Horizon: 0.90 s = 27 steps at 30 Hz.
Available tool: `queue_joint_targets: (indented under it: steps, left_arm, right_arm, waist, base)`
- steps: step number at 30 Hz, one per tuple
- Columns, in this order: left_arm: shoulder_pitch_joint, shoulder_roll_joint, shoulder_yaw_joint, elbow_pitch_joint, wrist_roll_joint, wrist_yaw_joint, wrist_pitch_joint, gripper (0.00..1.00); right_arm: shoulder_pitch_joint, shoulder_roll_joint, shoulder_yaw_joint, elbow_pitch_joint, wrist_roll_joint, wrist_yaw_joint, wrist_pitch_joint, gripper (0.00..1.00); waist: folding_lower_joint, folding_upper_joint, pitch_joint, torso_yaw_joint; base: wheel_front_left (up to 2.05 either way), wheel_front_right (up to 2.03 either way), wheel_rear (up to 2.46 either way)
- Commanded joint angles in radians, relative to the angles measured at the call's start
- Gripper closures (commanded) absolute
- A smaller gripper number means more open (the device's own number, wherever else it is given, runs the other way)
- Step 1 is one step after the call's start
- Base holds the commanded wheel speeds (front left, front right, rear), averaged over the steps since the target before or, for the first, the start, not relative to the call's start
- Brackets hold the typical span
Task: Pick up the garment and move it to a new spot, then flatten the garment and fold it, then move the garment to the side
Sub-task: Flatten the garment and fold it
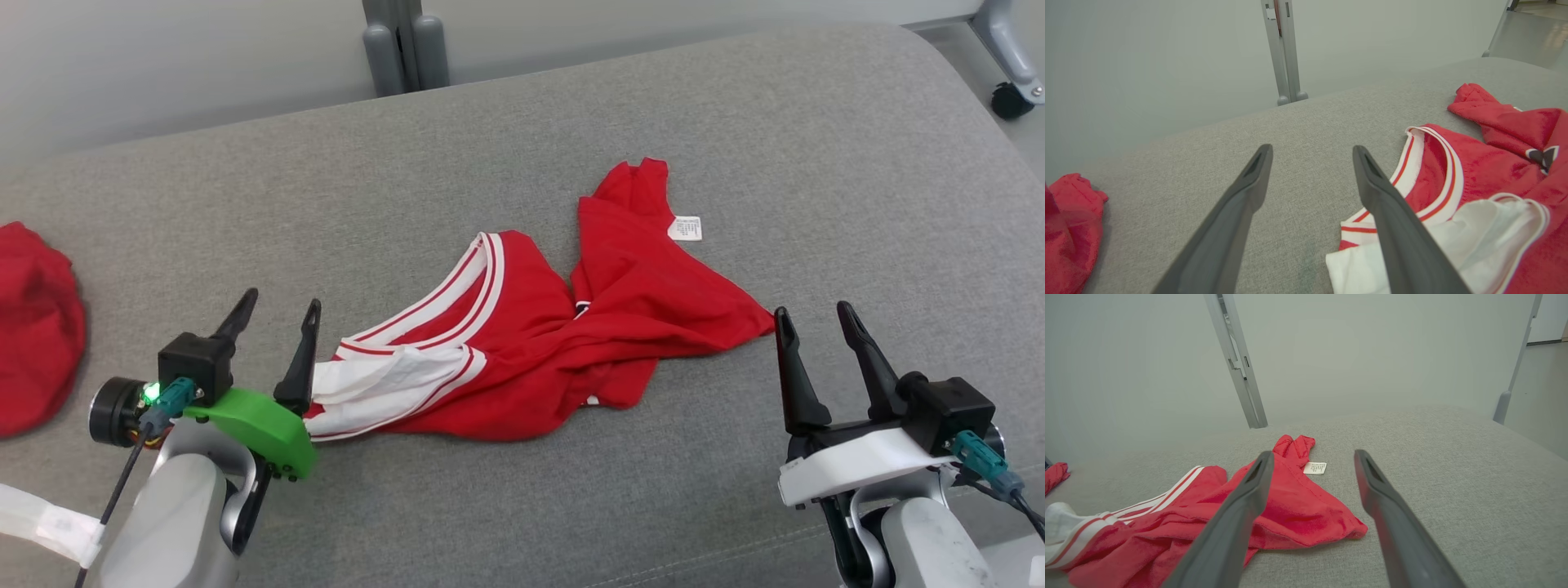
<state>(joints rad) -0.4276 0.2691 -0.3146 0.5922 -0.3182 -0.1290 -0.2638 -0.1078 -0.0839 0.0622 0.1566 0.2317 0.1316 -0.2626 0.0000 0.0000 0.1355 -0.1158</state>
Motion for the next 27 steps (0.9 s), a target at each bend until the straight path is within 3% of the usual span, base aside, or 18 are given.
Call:
queue_joint_targets:
  steps: [1, 14, 15, 17, 27]
  left_arm:
    - [-0.016, 0.010, -0.014, 0.028, -0.021, -0.003, 0.003, 0.00]
    - [-0.031, 0.011, -0.188, 0.204, -0.161, -0.003, 0.081, 0.00]
    - [-0.032, 0.009, -0.201, 0.209, -0.168, -0.003, 0.081, 0.37]
    - [-0.039, 0.009, -0.217, 0.214, -0.182, -0.003, 0.073, 1.00]
    - [-0.084, 0.018, -0.209, 0.198, -0.175, 0.001, 0.000, 1.00]
  right_arm:
    - [-0.004, 0.002, -0.004, 0.001, -0.008, -0.002, -0.003, 0.00]
    - [-0.013, 0.007, -0.014, -0.002, -0.017, -0.002, -0.003, 0.00]
    - [-0.013, 0.007, -0.015, -0.005, -0.018, -0.002, -0.003, 0.00]
    - [-0.012, 0.007, -0.018, -0.008, -0.018, -0.002, -0.003, 0.00]
    - [0.013, 0.008, -0.024, -0.004, -0.013, -0.002, -0.003, 0.00]
  waist:
    - [0.0000, 0.0000, 0.020, -0.025]
    - [0.0000, 0.0000, 0.025, -0.030]
    - [0.0000, 0.0000, 0.026, -0.030]
    - [0.0000, 0.0000, 0.026, -0.029]
    - [0.0000, 0.0000, 0.001, 0.011]
  base:
    - [0.00, 0.00, 0.00]
    - [0.00, 0.00, 0.00]
    - [0.00, 0.00, 0.00]
    - [0.00, 0.00, 0.00]
    - [0.00, 0.00, 0.00]
